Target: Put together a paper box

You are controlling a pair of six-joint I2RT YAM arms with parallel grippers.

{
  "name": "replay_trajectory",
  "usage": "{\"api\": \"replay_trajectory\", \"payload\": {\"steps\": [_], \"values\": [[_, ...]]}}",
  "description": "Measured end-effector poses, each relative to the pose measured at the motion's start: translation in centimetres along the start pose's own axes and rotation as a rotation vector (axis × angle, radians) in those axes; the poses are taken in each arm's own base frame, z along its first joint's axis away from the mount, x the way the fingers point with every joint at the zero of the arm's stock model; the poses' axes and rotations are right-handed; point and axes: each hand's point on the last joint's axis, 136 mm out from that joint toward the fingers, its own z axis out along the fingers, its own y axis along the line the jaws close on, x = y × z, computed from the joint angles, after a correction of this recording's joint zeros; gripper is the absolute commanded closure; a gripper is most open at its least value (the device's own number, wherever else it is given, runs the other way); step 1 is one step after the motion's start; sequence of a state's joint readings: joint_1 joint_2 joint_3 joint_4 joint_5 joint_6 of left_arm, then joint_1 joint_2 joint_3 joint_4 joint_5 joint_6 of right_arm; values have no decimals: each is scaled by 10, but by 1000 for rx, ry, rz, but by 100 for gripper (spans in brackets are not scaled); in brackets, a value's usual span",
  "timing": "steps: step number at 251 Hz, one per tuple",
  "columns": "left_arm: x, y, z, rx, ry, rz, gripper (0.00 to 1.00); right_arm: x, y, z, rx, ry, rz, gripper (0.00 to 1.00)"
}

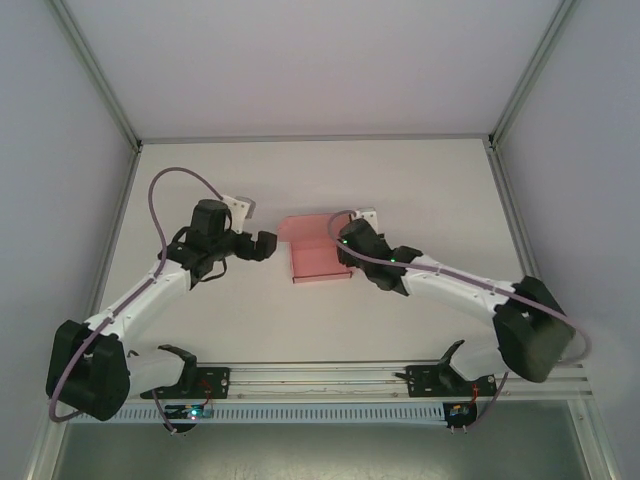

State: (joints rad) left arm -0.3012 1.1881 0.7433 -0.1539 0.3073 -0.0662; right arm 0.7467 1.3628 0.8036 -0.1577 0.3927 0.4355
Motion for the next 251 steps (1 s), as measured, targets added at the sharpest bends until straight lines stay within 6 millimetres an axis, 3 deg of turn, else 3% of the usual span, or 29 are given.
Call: {"api": "replay_trajectory", "payload": {"steps": [30,75,92,124,159,190,222,251], "values": [[-1,-15,3,95,-1,121,1,-14,-13,-9,-87,-66,-109,5],[-8,-21,32,171,81,211,17,-37,-36,-11,-241,-150,-251,6],[-12,-24,39,195,100,234,21,-41,-32,-12,-314,-158,-320,11],[-16,-27,42,216,119,268,38,-54,-8,-10,-444,-153,-442,17],[-15,-30,42,227,140,310,39,-62,7,0,-526,-137,-528,21],[-12,-28,47,232,181,328,40,-58,4,16,-559,-87,-544,31],[-4,-26,56,232,226,346,51,-52,4,26,-603,-46,-560,48],[2,-24,62,226,263,343,70,-50,8,33,-633,-16,-576,67]]}}
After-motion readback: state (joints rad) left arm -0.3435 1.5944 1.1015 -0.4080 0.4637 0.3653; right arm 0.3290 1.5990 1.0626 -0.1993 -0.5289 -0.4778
